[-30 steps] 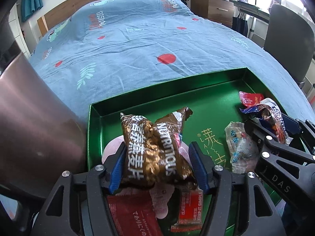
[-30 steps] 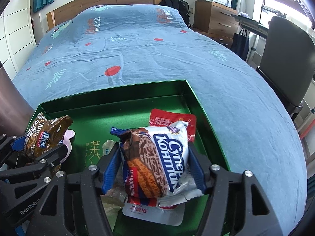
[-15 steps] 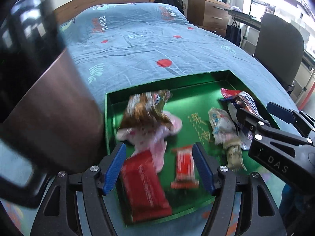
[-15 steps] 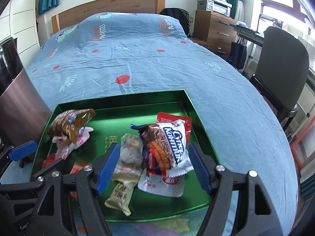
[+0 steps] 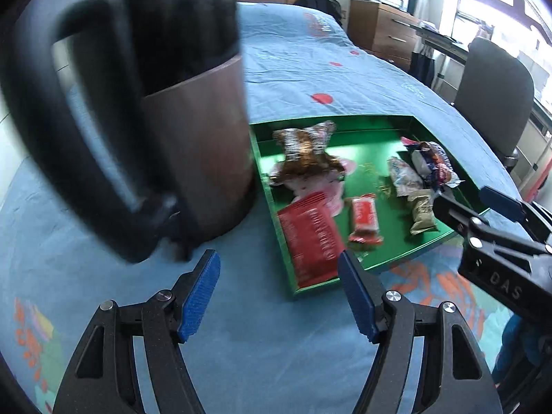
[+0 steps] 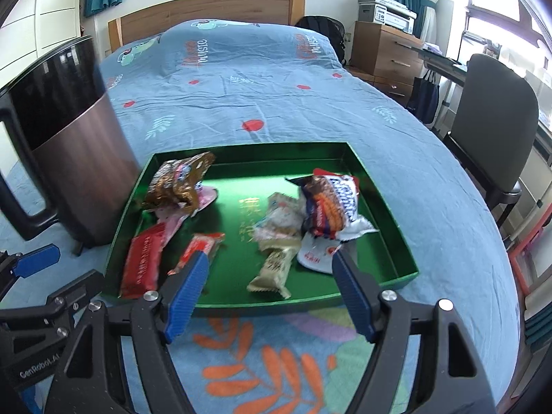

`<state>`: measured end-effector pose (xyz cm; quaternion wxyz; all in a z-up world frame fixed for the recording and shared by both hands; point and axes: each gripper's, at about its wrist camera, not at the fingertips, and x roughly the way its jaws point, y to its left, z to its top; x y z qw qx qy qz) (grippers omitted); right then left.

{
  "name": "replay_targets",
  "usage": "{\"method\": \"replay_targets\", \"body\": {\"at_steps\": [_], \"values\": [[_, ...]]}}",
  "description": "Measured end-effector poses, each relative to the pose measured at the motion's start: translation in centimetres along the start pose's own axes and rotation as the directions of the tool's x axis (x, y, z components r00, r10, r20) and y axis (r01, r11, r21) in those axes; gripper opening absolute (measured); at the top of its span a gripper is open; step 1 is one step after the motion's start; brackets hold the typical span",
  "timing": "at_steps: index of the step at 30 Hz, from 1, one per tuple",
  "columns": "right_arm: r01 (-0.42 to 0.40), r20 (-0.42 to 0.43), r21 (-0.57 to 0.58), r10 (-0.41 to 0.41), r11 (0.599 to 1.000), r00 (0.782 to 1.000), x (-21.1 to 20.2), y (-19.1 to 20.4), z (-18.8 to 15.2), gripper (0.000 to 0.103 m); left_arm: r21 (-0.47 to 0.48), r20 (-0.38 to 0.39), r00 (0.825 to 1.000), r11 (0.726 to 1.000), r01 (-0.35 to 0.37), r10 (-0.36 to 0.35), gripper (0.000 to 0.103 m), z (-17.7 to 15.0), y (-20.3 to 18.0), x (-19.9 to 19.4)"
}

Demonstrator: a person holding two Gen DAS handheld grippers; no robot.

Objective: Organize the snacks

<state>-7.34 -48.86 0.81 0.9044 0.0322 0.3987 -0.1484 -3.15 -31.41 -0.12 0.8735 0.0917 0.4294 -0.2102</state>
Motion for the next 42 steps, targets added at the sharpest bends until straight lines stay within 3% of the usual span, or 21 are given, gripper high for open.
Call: {"method": "replay_targets", "body": {"at_steps": [4, 9, 25, 33, 37, 42], "values": [[-0.018, 0.003, -0.011, 0.018, 1.000, 1.000, -1.4, 1.9, -0.7, 0.103, -0.006, 0.053, 0.997, 0.998, -0.057, 0.058, 0.065, -1.2, 1.6, -1.6], [-0.035, 0.006, -0.030, 0.035, 0.999, 0.999, -2.9, 4.3, -1.8, 0.103, -0.020, 0.071, 0.994, 0.997, -0.078, 0.079, 0.065, -2.3, 3.4, -2.9], [-0.047, 0.040, -0.022, 0.047, 0.999, 0.998, -6.9, 8.0, -3.9, 0.103, -0.105, 0.052, 0.997, 0.993, -0.050, 0.055, 0.065, -5.0, 8.3, -6.6], [-0.054, 0.077, -0.025, 0.056, 0.998, 0.995, -8.7, 8.8, -4.1, 0.103, -0.112, 0.096, 0.991, 0.991, -0.078, 0.089, 0.066, -5.3, 8.5, -8.8], [-0.054, 0.091, -0.028, 0.056, 0.998, 0.994, -9.4, 9.0, -4.2, 0.103, -0.105, 0.117, 0.989, 0.991, -0.082, 0.094, 0.074, -5.5, 8.2, -9.7], [-0.051, 0.114, -0.027, 0.054, 0.998, 0.992, -10.4, 8.9, -4.2, 0.103, -0.093, 0.135, 0.986, 0.992, -0.082, 0.094, 0.074, -5.6, 7.8, -10.5]]}}
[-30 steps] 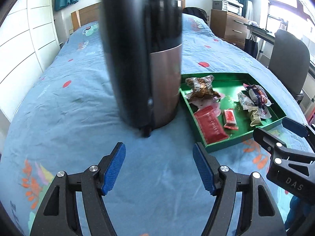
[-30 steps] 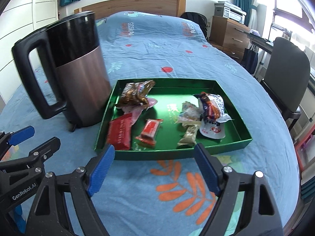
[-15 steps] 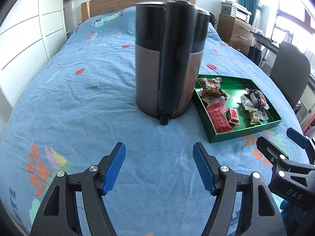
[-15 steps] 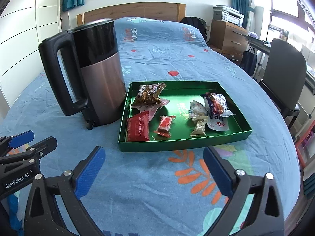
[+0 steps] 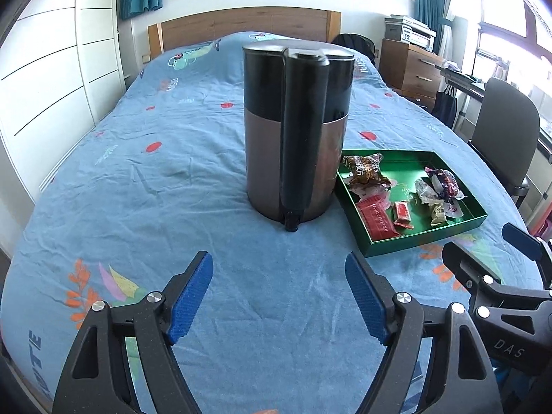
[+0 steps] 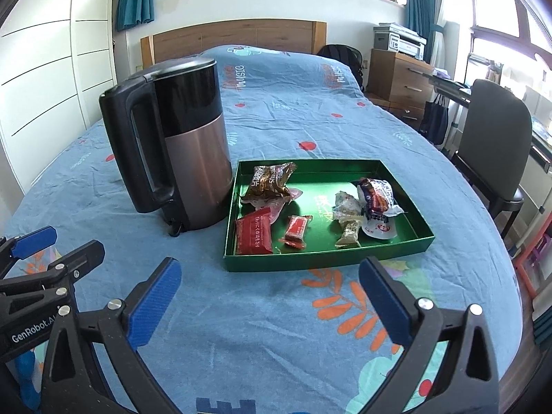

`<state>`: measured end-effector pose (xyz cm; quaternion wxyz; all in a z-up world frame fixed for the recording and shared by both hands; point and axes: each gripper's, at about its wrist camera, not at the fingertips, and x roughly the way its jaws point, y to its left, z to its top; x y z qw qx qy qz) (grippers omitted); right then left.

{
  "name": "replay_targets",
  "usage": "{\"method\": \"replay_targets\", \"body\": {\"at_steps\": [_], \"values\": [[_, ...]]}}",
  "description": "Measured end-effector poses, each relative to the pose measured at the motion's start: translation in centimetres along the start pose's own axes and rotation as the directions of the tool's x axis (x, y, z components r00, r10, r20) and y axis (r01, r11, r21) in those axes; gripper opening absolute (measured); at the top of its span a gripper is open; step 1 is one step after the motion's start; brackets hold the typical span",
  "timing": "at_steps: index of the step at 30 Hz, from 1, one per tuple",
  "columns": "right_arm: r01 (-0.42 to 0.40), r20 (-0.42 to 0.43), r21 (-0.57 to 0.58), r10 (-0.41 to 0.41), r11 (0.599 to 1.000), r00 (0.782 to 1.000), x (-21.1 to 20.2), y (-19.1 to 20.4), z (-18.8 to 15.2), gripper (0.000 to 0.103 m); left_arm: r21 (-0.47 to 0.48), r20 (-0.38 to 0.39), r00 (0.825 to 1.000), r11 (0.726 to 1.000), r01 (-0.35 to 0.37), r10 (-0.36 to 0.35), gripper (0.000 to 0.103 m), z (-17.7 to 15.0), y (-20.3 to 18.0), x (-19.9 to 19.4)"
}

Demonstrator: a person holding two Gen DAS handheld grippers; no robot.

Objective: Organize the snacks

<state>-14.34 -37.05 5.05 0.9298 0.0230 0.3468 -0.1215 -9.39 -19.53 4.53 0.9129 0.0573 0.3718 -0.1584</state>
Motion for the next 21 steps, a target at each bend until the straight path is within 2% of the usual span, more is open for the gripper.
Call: {"method": "replay_targets", "body": {"at_steps": [7, 21], "values": [[0.007, 0.034, -0.003, -0.007, 1.000, 0.999, -1.00, -0.23, 0.74, 0.103, 0.003, 0.019, 1.000, 1.000, -0.011, 0.011, 0.075, 0.36, -0.28, -0.75], [0.011, 0.036, -0.007, -0.011, 1.000, 0.999, -1.08, -0.35, 0.90, 0.103, 0.010, 0.035, 0.999, 1.000, -0.014, 0.013, 0.075, 0.56, -0.55, -0.77]]}}
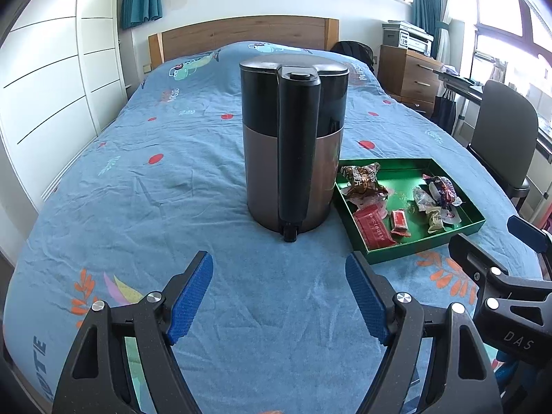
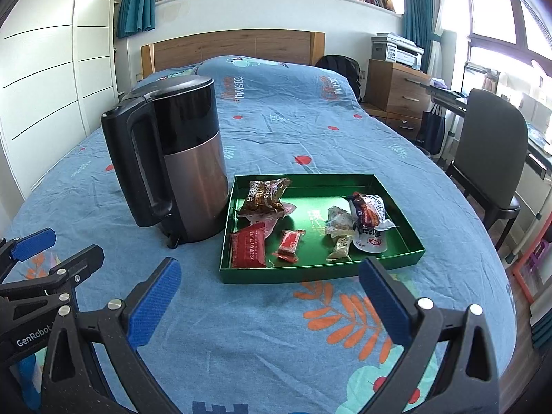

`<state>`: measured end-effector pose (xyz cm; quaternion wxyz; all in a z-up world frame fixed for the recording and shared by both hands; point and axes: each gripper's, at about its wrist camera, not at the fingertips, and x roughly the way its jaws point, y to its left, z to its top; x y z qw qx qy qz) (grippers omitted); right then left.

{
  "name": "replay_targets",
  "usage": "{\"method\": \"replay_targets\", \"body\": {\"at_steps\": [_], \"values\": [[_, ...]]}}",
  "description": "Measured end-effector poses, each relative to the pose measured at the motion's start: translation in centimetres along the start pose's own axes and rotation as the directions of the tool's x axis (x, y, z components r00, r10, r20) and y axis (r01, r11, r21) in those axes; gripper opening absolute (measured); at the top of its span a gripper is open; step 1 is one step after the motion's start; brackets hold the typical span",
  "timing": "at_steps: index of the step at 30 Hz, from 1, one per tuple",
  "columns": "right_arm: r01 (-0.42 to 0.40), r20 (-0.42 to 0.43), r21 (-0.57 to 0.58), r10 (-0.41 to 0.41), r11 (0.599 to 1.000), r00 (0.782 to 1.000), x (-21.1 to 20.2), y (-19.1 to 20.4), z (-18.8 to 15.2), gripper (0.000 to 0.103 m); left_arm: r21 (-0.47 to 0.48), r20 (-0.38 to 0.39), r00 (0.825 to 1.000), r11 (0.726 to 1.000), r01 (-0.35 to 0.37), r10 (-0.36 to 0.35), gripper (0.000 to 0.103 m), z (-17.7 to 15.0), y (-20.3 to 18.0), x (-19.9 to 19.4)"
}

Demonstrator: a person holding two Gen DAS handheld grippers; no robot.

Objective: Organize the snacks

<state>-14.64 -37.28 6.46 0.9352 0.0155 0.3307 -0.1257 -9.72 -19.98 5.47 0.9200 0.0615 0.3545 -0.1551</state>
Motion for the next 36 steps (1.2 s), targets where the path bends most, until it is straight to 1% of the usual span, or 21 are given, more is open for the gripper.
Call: {"method": "replay_targets", "body": {"at_steps": [24, 36], "values": [[0.024, -0.025, 0.020, -0.024, 1.000, 0.999, 1.1, -2.4, -0.3, 0.103, 0.016, -0.022, 1.000, 1.000, 0.008, -0.008, 0.077, 0.1, -0.8, 1.1], [0.026, -0.025, 0.017, -0.025, 1.000, 0.999, 1.1, -2.5, -0.3, 0.103, 0.018, -0.025, 1.000, 1.000, 0.011, -0.011, 0.077, 0.3, -0.8, 1.2]]}}
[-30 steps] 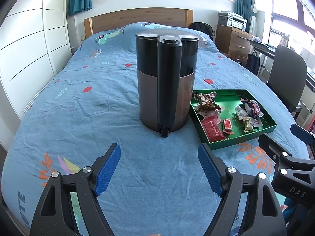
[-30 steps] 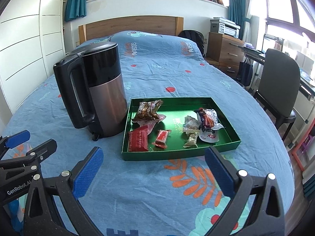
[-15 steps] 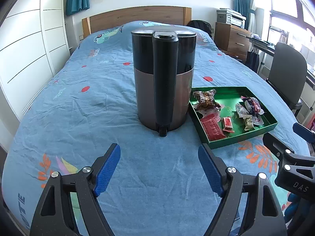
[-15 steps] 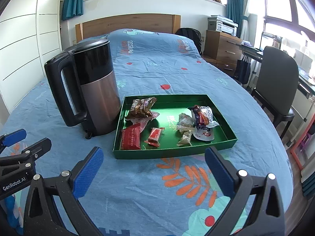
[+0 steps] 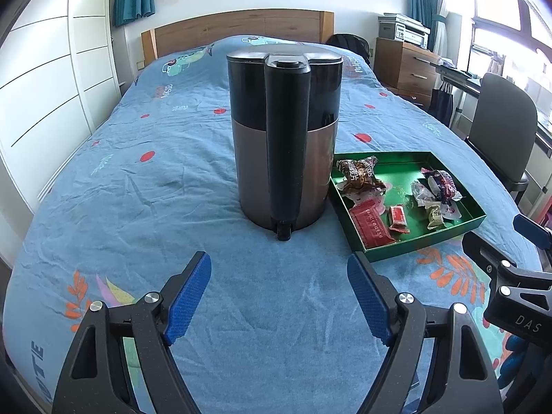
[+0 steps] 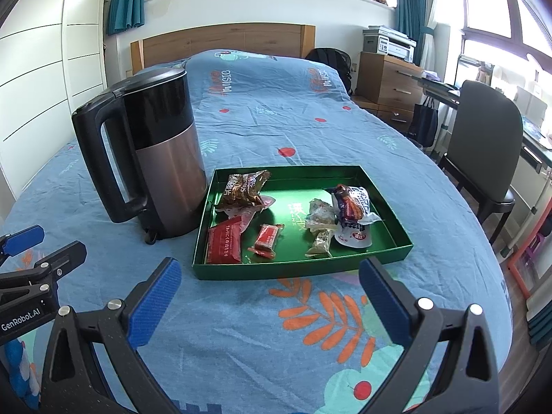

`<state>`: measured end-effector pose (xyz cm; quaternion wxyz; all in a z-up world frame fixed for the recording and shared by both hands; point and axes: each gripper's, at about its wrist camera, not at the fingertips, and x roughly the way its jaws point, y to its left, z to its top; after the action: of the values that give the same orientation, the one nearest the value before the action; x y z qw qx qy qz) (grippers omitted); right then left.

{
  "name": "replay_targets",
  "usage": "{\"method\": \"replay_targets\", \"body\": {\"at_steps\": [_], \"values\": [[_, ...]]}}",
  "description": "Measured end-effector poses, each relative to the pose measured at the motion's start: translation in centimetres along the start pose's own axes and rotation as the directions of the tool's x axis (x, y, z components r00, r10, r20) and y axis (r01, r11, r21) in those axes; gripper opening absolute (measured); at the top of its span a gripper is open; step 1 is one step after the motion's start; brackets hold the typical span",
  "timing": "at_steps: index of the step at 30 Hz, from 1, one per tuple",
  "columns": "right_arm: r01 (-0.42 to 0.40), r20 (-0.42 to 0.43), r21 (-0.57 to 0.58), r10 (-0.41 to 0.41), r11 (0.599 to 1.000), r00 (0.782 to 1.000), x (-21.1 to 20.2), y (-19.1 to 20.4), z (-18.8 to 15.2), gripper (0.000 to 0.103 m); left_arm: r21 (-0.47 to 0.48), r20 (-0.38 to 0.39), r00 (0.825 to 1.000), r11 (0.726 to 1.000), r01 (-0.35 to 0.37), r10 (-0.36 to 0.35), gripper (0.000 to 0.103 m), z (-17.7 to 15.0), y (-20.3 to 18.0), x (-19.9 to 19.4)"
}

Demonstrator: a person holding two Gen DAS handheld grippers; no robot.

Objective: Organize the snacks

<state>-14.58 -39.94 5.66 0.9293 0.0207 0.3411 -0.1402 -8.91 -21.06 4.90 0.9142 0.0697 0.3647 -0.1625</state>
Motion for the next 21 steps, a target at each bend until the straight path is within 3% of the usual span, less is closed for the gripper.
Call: {"method": "replay_targets", "body": {"at_steps": [21], "values": [[-0.007, 0.012, -0.006, 0.007, 1.000, 1.000, 0.2, 0.0, 1.2, 0.103, 0.019, 0.009, 1.000, 1.000, 0.002, -0.002, 0.077, 0.8, 0.0, -0.1]]}}
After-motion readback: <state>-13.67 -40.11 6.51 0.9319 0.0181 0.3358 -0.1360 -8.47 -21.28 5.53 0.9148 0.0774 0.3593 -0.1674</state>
